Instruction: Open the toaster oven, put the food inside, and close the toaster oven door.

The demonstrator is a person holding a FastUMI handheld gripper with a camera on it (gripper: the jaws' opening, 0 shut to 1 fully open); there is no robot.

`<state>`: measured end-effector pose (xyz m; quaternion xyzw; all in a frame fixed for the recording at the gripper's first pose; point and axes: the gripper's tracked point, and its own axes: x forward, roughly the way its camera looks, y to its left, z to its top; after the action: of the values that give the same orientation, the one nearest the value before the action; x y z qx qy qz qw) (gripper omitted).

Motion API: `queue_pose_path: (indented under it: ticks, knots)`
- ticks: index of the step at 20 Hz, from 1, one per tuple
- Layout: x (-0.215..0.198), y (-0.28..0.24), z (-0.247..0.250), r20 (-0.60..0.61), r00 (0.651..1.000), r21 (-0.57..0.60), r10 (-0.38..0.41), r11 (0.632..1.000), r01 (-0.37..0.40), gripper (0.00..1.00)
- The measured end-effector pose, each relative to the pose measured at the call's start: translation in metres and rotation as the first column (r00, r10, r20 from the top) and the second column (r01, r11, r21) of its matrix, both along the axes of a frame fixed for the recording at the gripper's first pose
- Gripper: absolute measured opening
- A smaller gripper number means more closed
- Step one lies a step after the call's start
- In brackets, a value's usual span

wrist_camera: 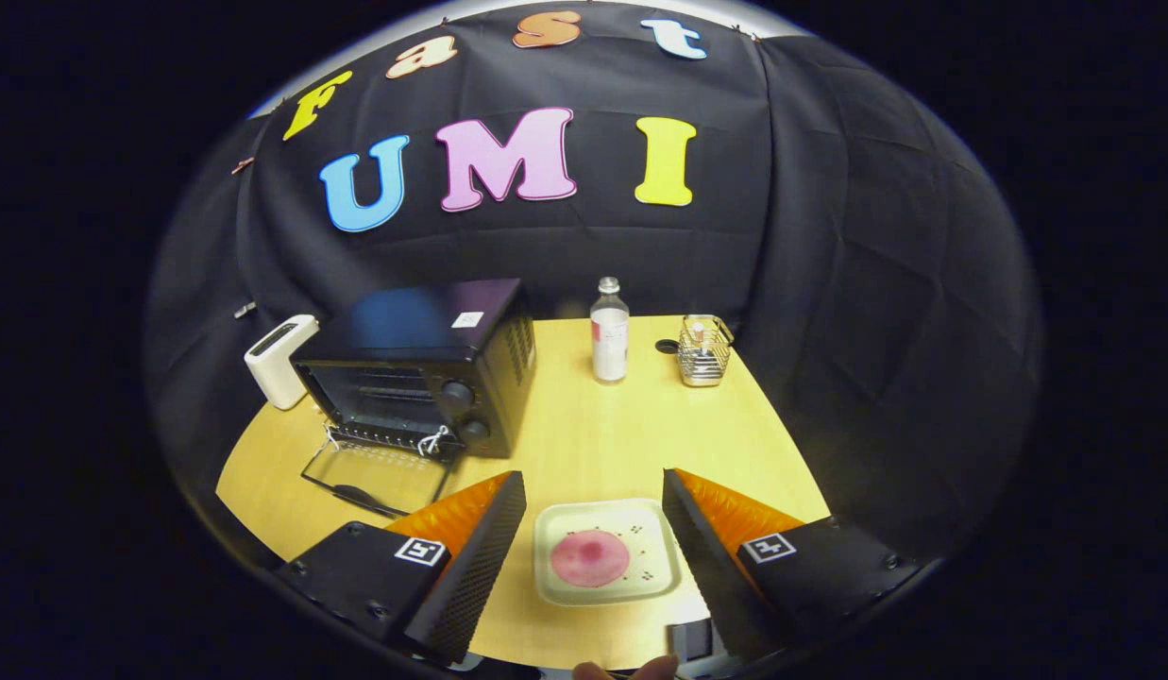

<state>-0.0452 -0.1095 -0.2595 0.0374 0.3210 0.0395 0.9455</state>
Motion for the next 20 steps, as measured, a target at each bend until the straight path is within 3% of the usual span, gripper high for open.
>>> queue_pose_path:
  ticks: [6,11,13,16,19,20]
  knots:
    - [0.004,-0.018,-0.035,-0.078,0.991,-0.002,0.106,0.994,-0.107,0.97]
    - [0.012,-0.035,-0.083,-0.195,0.959,0.005,0.205,0.978,-0.208,0.97]
    - [0.011,-0.039,-0.111,-0.29,0.925,0.04,0.245,0.969,-0.244,0.97]
    - [0.001,-0.042,-0.154,-0.468,0.841,0.109,0.274,0.962,-0.252,0.96]
    - [-0.001,-0.05,-0.18,-0.568,0.786,0.116,0.246,0.969,-0.219,0.79]
    - [-0.002,-0.051,-0.187,-0.592,0.77,0.109,0.237,0.971,-0.215,0.77]
